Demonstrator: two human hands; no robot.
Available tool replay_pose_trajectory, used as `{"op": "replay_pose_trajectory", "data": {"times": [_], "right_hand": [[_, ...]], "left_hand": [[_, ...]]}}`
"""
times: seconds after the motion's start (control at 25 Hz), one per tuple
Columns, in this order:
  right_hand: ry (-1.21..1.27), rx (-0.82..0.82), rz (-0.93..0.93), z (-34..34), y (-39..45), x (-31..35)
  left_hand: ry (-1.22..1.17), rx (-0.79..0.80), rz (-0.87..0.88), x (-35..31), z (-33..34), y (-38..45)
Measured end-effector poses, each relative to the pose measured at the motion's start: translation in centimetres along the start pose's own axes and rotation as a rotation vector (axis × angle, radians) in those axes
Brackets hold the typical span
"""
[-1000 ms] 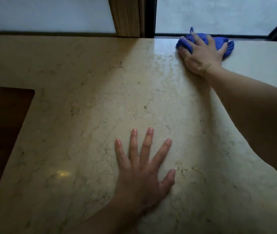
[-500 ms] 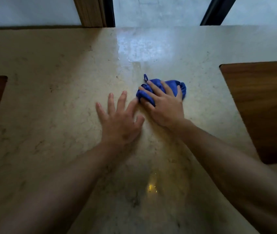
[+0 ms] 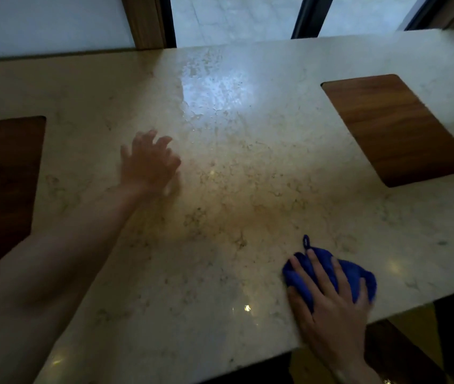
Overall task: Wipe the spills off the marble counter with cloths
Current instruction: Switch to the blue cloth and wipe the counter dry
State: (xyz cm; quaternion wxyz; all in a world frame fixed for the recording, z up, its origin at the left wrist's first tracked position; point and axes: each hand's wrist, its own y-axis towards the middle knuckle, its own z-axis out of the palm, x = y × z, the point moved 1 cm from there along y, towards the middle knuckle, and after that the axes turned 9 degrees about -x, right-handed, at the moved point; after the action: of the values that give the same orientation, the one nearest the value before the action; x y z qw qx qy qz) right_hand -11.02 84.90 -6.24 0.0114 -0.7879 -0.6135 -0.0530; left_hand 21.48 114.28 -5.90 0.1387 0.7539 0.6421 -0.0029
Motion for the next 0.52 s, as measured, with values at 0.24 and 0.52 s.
{"op": "replay_pose_trajectory", "data": {"times": [0.24, 0.52], "right_hand": [[-0.03, -0.058, 0.27, 0.4, -2.5, 3.7], [-0.093, -0.044, 0.06, 2.8, 2.9, 7.1]], "left_hand": [[0.08, 0.103, -0.208, 6.4, -0.4, -2.9], [0.075, 0.097, -0.208, 6.5, -0.3, -3.1]]}}
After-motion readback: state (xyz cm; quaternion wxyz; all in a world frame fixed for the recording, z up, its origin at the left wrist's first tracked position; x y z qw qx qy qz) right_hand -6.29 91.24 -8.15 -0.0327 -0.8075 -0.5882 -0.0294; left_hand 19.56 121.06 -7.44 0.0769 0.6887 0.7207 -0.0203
